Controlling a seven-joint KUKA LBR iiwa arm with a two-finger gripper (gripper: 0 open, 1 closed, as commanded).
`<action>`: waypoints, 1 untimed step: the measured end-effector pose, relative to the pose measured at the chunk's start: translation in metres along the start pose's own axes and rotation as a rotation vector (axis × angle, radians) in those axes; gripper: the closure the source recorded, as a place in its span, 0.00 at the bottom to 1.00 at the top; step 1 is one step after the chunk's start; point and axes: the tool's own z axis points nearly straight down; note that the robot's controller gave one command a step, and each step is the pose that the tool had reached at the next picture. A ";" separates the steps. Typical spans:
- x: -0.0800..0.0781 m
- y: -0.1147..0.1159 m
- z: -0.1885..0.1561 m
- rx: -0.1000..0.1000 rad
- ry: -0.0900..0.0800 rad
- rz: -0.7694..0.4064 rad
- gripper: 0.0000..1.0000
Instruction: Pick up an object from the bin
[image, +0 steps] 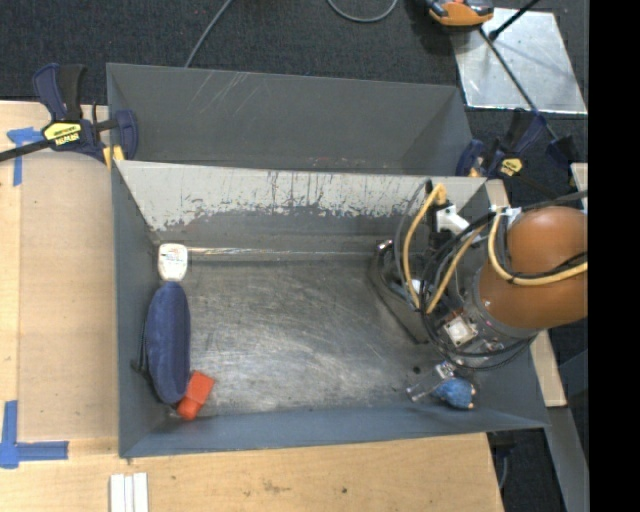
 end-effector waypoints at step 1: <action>0.002 0.000 -0.001 0.002 0.004 0.003 1.00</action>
Offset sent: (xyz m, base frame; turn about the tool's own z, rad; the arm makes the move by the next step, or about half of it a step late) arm 0.0000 0.0000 0.0000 0.0000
